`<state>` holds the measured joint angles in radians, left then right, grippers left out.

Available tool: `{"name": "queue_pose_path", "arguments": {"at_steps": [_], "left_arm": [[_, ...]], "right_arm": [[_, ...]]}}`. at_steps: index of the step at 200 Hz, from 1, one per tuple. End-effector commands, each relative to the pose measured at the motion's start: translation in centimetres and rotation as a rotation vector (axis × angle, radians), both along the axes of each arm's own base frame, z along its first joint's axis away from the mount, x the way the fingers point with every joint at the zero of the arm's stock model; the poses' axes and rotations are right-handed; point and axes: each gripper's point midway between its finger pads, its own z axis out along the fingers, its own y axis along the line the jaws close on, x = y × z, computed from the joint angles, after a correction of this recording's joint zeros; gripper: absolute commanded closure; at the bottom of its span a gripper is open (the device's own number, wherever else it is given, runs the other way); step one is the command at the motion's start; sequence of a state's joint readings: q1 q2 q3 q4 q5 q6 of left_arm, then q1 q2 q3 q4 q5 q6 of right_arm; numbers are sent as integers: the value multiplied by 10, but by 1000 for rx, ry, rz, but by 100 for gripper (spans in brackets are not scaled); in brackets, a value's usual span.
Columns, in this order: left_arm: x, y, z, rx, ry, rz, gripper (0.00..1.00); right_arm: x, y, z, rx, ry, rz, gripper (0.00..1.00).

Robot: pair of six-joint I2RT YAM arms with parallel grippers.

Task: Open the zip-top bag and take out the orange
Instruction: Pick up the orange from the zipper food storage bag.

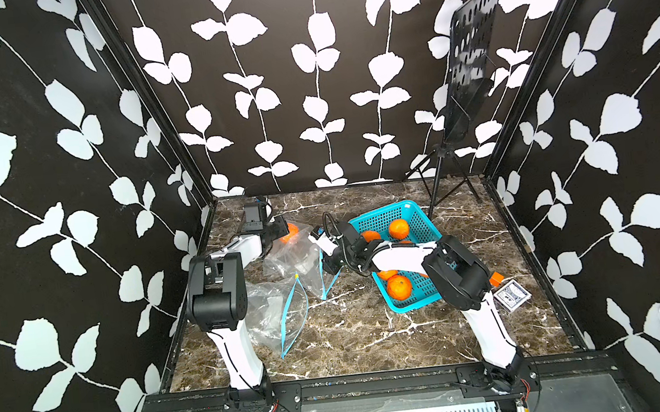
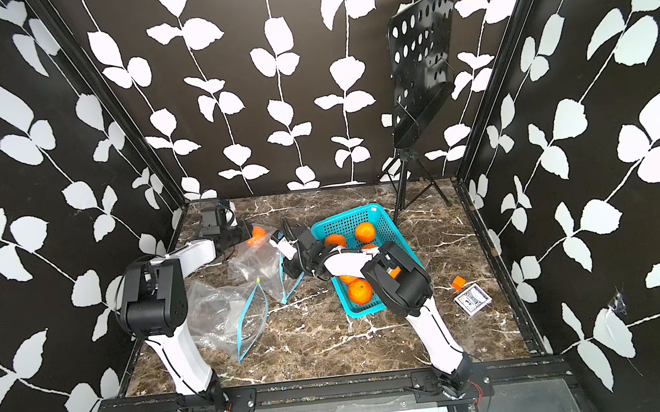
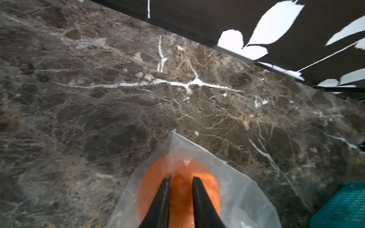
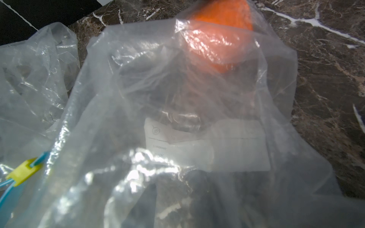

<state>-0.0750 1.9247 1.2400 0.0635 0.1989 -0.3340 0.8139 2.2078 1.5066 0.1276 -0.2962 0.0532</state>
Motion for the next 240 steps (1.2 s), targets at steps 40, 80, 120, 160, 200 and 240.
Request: {"name": "queue_pose_path", "arguments": {"at_steps": [40,80,120,160,200,240], "left_arm": [[-1,7,-32,24,133,12,83],[1,5,-45,24,174,-6,75],[-4,-9,-51,-32,188,-61,65],[-7,-24,-46,-120,165,-104,75],[-20,-39,-32,-203,129,-151,100],[-49,-60,0,-342,73,-226,100]], "right_arm": [[5,13,3,50,-13,5,55],[15,11,10,98,-44,-59,41],[21,22,23,171,-67,-59,46],[31,31,31,195,-83,-68,51],[42,30,20,169,-66,-128,55],[31,13,14,178,-79,-158,58]]}}
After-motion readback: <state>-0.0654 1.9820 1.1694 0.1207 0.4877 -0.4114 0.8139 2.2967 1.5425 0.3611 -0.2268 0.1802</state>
